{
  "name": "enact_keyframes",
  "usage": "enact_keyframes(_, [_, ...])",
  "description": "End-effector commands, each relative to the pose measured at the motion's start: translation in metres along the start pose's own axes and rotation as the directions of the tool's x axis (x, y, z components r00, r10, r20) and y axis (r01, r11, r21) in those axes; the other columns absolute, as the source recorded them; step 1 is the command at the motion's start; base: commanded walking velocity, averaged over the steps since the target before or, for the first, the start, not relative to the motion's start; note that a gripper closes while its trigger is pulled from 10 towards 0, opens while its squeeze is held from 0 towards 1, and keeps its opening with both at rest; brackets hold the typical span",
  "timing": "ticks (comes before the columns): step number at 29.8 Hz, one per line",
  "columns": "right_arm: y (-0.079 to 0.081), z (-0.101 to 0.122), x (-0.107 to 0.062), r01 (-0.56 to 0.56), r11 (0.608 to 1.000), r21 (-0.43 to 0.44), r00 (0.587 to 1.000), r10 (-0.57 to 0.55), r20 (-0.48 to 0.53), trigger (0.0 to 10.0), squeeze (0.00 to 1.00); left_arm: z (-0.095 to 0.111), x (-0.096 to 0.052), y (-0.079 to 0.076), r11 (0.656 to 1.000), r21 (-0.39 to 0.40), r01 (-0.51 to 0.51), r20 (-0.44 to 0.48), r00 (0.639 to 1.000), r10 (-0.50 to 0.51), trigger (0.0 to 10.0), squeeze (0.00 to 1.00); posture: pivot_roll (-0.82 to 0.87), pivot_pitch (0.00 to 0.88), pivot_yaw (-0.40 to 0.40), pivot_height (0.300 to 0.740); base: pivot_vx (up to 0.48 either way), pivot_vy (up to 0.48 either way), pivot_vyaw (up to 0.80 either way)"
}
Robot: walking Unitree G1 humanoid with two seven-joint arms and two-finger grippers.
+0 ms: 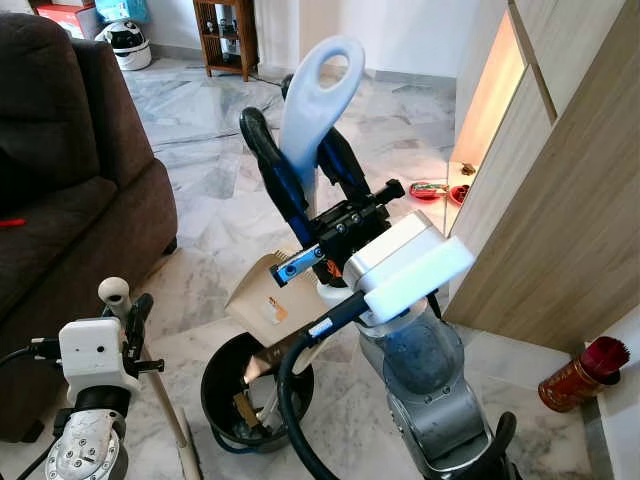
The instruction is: Sweep floor
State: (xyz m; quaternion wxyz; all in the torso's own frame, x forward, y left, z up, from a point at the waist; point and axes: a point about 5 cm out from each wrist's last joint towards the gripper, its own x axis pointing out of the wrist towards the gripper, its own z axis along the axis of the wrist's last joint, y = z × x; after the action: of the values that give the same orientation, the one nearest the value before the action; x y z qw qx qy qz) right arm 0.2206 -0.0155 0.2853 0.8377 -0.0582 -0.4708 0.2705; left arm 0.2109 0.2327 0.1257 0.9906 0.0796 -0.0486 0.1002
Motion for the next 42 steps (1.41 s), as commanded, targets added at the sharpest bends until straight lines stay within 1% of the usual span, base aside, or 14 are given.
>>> enact_keyframes(1, [-0.004,0.018,0.005,0.012,0.999,-0.038,0.994,-0.008,0.111,10.0,0.0,0.007,0.002,0.001,1.0,-0.001,-0.003,0.035,0.999,0.003,10.0,0.0,0.04,0.096,-0.003,0.74,0.0,0.0,0.0])
enact_keyframes(12, [-0.007,0.016,0.005,0.034,0.997,-0.072,0.994,-0.026,0.106,10.0,0.0,0.009,0.003,-0.002,1.0,-0.005,0.005,0.043,0.999,-0.005,10.0,0.0,0.04,0.092,-0.004,0.74,0.0,0.0,0.0])
enact_keyframes(15, [-0.02,0.006,0.0,0.085,0.985,-0.147,0.996,-0.079,0.051,10.0,0.0,0.009,0.003,-0.002,1.0,-0.005,0.006,0.043,0.999,-0.006,10.0,0.0,0.04,0.09,-0.004,0.74,0.0,0.0,0.0])
enact_keyframes(16, [-0.033,-0.002,-0.006,0.124,0.976,-0.177,0.992,-0.126,-0.003,10.0,0.0,0.009,0.003,-0.002,1.0,-0.005,0.007,0.041,0.999,-0.007,10.0,0.0,0.04,0.084,-0.003,0.74,0.0,0.0,0.0])
enact_keyframes(17, [-0.033,-0.002,-0.006,0.124,0.976,-0.177,0.992,-0.126,-0.003,10.0,0.0,0.009,0.003,-0.002,1.0,-0.005,0.007,0.041,0.999,-0.007,10.0,0.0,0.04,0.084,-0.003,0.74,0.0,0.0,0.0])
enact_keyframes(20, [-0.06,-0.017,-0.024,0.179,0.953,-0.243,0.973,-0.209,-0.102,10.0,0.0,0.008,0.004,-0.004,1.0,-0.009,0.019,0.04,0.999,-0.019,10.0,0.0,0.03,0.073,-0.002,0.74,0.0,0.0,0.0])
enact_keyframes(21, [-0.06,-0.017,-0.024,0.179,0.953,-0.243,0.973,-0.209,-0.102,10.0,0.0,0.008,0.004,-0.004,1.0,-0.009,0.019,0.04,0.999,-0.019,10.0,0.0,0.03,0.073,-0.002,0.74,0.0,0.0,0.0])
enact_keyframes(23, [-0.077,-0.027,-0.044,0.217,0.934,-0.284,0.944,-0.275,-0.184,10.0,0.0,0.007,0.004,-0.006,0.999,-0.015,0.03,0.038,0.999,-0.029,10.0,0.0,0.02,0.068,-0.002,0.74,0.0,0.0,0.0])
enact_keyframes(32, [-0.101,-0.045,-0.089,0.188,0.91,-0.369,0.892,-0.315,-0.324,10.0,0.0,0.006,0.001,-0.009,0.999,-0.022,0.042,0.034,0.999,-0.041,10.0,0.0,0.01,0.043,-0.013,0.74,0.0,0.0,0.0])
enact_keyframes(33, [-0.101,-0.045,-0.089,0.188,0.91,-0.369,0.892,-0.315,-0.324,10.0,0.0,0.006,0.001,-0.009,0.999,-0.022,0.042,0.034,0.999,-0.041,10.0,0.0,0.01,0.043,-0.013,0.74,0.0,0.0,0.0])
enact_keyframes(34, [-0.107,-0.05,-0.099,0.218,0.903,-0.371,0.863,-0.355,-0.359,10.0,0.0,0.005,0.0,-0.009,0.999,-0.022,0.04,0.032,0.999,-0.039,10.0,0.0,0.02,0.038,-0.013,0.74,0.0,0.0,0.0])
enact_keyframes(37, [-0.107,-0.057,-0.11,0.234,0.906,-0.352,0.832,-0.373,-0.409,10.0,0.0,0.005,-0.001,-0.009,0.999,-0.024,0.039,0.03,0.999,-0.038,10.0,0.0,0.02,0.032,-0.015,0.74,0.0,0.0,0.0])
enact_keyframes(39, [-0.099,-0.072,-0.121,0.272,0.937,-0.218,0.78,-0.347,-0.52,10.0,0.0,0.005,-0.001,-0.012,0.999,-0.032,0.044,0.032,0.999,-0.043,10.0,0.0,0.01,0.025,-0.018,0.74,0.0,0.0,0.0])
enact_keyframes(42, [-0.1,-0.077,-0.13,0.338,0.92,-0.196,0.747,-0.389,-0.539,10.0,0.0,0.005,0.0,-0.017,0.998,-0.044,0.046,0.035,0.998,-0.045,10.0,0.0,0.01,0.018,-0.018,0.74,0.0,0.0,0.0])
